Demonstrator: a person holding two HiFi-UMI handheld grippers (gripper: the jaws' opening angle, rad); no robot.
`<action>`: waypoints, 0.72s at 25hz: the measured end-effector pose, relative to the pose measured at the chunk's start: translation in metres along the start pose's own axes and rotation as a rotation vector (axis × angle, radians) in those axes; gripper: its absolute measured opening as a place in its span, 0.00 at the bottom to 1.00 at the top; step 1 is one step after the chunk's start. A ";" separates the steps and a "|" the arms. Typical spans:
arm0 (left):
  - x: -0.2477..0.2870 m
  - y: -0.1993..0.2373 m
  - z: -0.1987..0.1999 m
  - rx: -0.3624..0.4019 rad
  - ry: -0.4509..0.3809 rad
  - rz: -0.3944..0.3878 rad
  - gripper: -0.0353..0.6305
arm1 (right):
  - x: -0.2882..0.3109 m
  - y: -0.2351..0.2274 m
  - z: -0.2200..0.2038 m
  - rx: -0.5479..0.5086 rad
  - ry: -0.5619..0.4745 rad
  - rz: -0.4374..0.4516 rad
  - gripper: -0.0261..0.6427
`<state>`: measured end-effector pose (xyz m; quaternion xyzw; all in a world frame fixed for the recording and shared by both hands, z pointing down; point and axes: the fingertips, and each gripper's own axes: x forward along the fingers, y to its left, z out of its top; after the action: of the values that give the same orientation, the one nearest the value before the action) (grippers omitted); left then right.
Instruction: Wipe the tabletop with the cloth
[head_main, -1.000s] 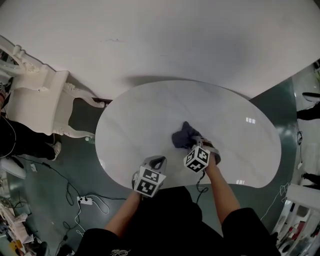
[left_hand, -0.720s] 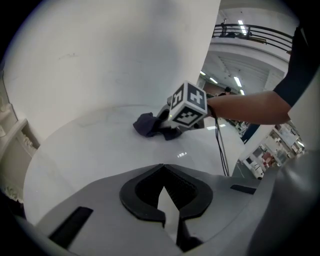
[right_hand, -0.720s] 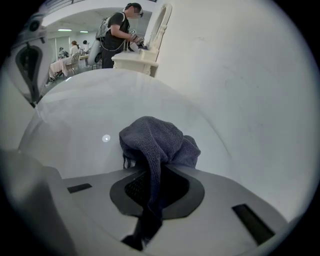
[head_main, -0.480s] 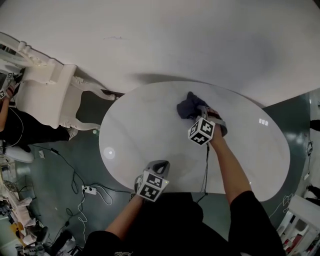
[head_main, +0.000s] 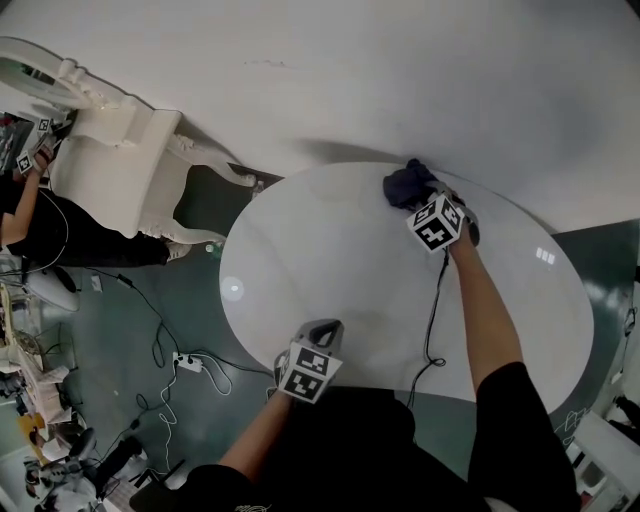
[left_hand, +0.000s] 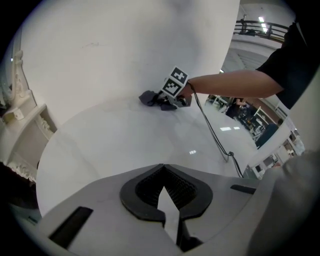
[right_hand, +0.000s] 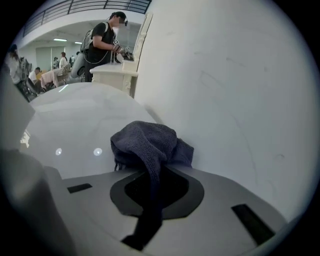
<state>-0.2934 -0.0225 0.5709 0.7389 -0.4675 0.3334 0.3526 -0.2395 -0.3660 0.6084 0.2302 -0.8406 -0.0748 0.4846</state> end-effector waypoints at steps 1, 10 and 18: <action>-0.002 0.003 -0.002 -0.009 0.001 0.005 0.06 | 0.002 -0.002 0.002 -0.013 0.012 -0.024 0.06; -0.012 0.011 -0.020 0.036 -0.007 -0.050 0.06 | -0.019 0.065 0.020 -0.180 0.021 -0.128 0.06; -0.035 0.020 -0.042 0.145 -0.017 -0.150 0.06 | -0.074 0.169 -0.004 -0.103 0.068 -0.119 0.06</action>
<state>-0.3306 0.0224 0.5689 0.7982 -0.3886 0.3326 0.3183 -0.2579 -0.1819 0.6115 0.2569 -0.8035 -0.1385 0.5188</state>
